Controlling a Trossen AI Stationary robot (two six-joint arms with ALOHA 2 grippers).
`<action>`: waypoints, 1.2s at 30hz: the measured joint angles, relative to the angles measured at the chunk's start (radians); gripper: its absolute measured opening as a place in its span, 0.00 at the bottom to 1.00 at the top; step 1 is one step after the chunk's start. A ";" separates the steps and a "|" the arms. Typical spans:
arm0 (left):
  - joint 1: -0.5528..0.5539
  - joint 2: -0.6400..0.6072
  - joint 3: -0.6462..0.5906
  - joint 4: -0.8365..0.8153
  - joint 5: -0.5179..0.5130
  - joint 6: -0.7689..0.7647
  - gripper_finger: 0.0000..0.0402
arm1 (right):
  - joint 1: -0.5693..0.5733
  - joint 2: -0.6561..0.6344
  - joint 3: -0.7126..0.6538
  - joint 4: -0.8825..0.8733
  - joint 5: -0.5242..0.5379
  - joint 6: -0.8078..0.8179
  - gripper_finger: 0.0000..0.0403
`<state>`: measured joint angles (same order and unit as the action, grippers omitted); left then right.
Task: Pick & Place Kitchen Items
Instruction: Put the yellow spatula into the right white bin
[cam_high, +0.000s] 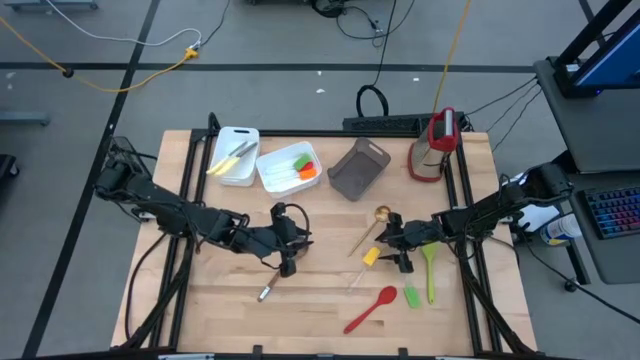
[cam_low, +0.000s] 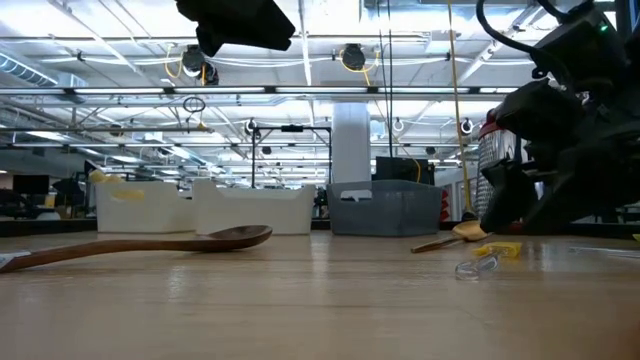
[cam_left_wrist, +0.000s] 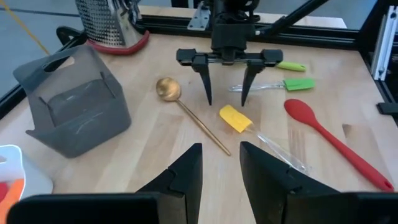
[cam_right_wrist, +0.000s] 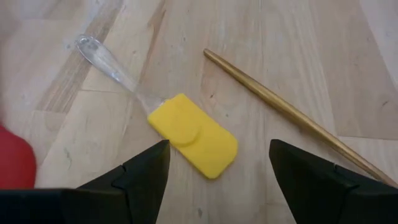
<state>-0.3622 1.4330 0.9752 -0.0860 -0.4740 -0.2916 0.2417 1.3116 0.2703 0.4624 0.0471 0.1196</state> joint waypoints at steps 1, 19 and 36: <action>0.000 0.000 0.000 0.000 0.000 0.000 0.28 | 0.000 0.000 0.000 0.004 0.000 -0.001 0.67; 0.000 0.000 0.000 0.000 0.000 -0.005 0.28 | 0.000 0.190 0.000 0.228 -0.040 -0.002 0.67; 0.001 0.000 0.000 0.000 0.001 0.001 0.28 | -0.005 0.369 0.003 0.319 -0.066 -0.035 0.47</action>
<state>-0.3614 1.4334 0.9752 -0.0860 -0.4732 -0.2909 0.2363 1.6806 0.2737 0.7818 -0.0184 0.0847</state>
